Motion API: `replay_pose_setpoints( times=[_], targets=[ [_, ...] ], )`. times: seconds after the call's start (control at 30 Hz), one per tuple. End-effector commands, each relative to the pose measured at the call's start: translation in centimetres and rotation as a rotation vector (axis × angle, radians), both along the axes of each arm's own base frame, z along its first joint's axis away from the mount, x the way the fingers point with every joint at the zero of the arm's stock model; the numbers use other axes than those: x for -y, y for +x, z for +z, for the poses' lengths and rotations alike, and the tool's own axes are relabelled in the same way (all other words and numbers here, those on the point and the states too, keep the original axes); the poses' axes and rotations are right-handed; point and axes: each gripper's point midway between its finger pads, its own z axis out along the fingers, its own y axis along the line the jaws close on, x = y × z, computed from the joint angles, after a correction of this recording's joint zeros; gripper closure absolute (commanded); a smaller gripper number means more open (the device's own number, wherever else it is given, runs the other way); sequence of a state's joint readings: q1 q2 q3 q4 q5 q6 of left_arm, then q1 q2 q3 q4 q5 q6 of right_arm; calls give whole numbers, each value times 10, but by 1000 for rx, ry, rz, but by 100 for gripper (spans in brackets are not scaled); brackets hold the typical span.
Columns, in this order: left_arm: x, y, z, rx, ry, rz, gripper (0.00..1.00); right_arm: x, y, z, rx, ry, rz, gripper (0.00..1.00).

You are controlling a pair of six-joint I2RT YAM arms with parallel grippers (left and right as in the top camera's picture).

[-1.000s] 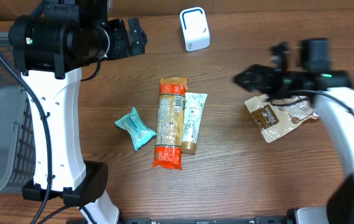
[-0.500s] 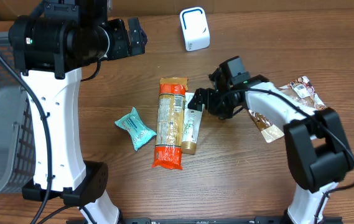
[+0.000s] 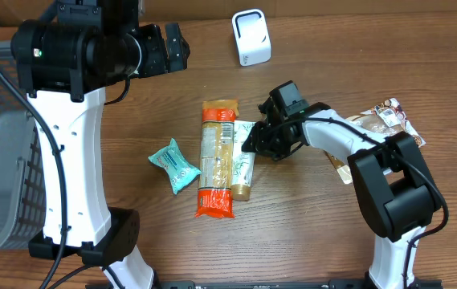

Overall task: Scan the item barcode
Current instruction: 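Move the right gripper left and grasp the Pantene tube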

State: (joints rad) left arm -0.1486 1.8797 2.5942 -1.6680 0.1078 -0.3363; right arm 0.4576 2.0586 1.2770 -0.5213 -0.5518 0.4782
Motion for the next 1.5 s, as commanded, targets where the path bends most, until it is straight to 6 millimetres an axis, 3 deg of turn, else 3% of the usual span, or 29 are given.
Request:
replay_pose_setpoints(
  times=[0.0,0.13,0.23,0.4,0.5,0.6,0.73,0.87,0.93,1.2,1.27,1.47],
  targets=[
    [0,3,-2,3,14,-10,1,0,-12,-28,-48,-96,-29,87],
    [0,3,-2,3,14,-10,0,-3,-10,-26,-41,-78,-27,96],
    [0,3,-2,3,14,-10,1,-8,-9,-21,-37,-39,-14,96],
    [0,3,-2,3,14,-10,1,-10,1,14,-3,15,14,96],
    [0,3,-2,3,14,-10,1,11,15,41,80,-106,-23,96],
    [0,3,-2,3,14,-10,1,56,26,81,186,-386,-107,96],
    [0,3,-2,3,15,-11,1,85,9,97,180,-640,-146,96],
    [0,3,-2,3,14,-10,1,113,-6,96,242,-961,-148,96],
    [0,3,-2,3,14,-10,0,118,-9,89,264,-1066,-116,96],
    [0,3,-2,3,14,-10,0,126,-20,24,160,-1283,65,96],
    [0,3,-2,3,14,-10,1,120,-28,13,118,-1263,121,96],
    [0,3,-2,3,15,-11,0,57,-59,-4,68,-1023,317,69]
  ],
)
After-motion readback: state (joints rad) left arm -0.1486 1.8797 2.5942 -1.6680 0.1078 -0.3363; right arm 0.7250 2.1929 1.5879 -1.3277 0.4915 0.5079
